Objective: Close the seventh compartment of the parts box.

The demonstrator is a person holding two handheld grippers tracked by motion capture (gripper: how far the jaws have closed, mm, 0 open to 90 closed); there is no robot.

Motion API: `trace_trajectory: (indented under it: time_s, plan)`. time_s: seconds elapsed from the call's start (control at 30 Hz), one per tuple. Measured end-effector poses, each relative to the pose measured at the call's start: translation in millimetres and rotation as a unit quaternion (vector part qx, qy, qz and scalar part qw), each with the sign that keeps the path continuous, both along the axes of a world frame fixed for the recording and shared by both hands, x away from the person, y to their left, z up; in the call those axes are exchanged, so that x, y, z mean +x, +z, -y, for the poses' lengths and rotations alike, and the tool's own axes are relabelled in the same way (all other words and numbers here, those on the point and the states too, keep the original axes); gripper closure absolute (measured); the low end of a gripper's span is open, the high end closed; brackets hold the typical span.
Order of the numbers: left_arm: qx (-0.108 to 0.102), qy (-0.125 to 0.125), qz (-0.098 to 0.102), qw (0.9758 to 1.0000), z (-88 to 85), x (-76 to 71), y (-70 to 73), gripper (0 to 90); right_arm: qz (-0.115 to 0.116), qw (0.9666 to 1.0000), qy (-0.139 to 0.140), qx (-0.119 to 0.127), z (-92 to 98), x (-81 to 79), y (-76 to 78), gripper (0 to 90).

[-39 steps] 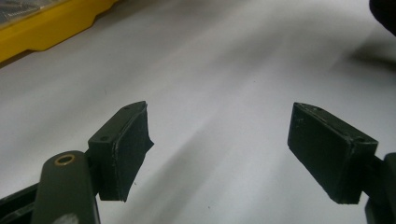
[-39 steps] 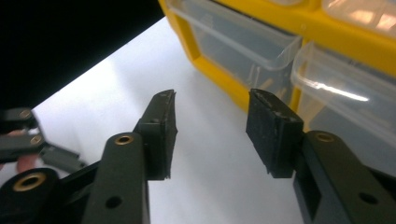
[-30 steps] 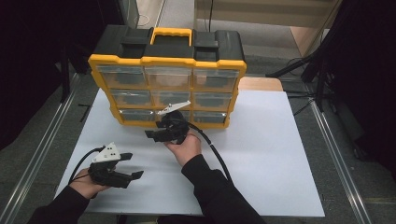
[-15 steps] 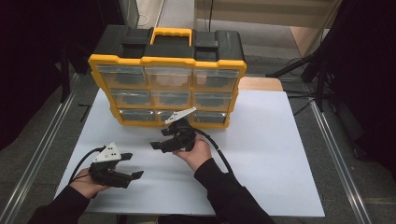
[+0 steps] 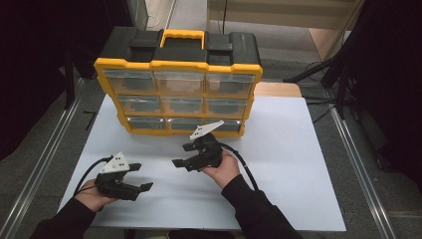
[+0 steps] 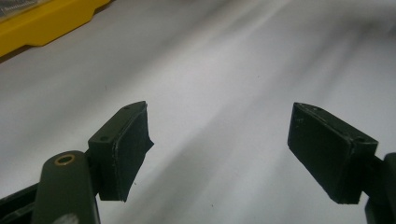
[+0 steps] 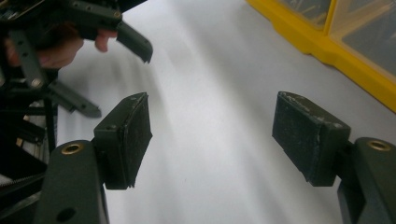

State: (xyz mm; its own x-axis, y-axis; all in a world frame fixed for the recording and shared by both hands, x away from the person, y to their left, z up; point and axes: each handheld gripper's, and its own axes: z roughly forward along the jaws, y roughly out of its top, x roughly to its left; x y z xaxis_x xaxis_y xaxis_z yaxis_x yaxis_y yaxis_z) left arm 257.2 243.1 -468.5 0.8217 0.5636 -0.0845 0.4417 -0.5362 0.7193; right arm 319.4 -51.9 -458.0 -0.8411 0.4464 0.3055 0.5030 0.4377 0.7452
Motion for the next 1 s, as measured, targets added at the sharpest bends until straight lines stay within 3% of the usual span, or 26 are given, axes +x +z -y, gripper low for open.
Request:
trace_trajectory:
  time_s: [0.13, 0.27, 0.43, 0.57, 0.7, 1.0]
  plan:
    - [0.0, 0.001, -0.001, 1.0, 0.3, 0.1, -0.2, 20.7, -0.013, 0.9998, 0.001, 0.012, 8.5, -3.9, -1.1, 28.6]
    - [0.001, 0.001, -0.001, 1.0, 0.4, 0.2, -0.5, 20.7, 0.001, 1.0, -0.003, 0.007, 16.7, -7.8, -1.7, 27.4]
    - [0.001, 0.002, 0.0, 1.0, 0.5, 0.1, -0.1, 20.7, -0.004, 0.9999, -0.007, 0.011, 26.1, -10.8, -1.4, 26.2]
    - [0.002, 0.001, 0.001, 1.0, 0.3, -0.2, 0.5, 20.7, 0.015, 0.9997, -0.016, -0.007, 30.5, -14.9, -0.4, 25.2]
    - [0.0, 0.002, 0.001, 1.0, 0.2, -0.2, 0.5, 20.7, 0.011, 0.9997, -0.019, -0.01, 37.4, -17.3, -0.5, 25.1]
    - [0.002, 0.001, 0.001, 1.0, 0.6, -0.2, 0.5, 20.7, 0.025, 0.9992, -0.023, -0.022, 57.0, -24.2, -1.9, 22.4]
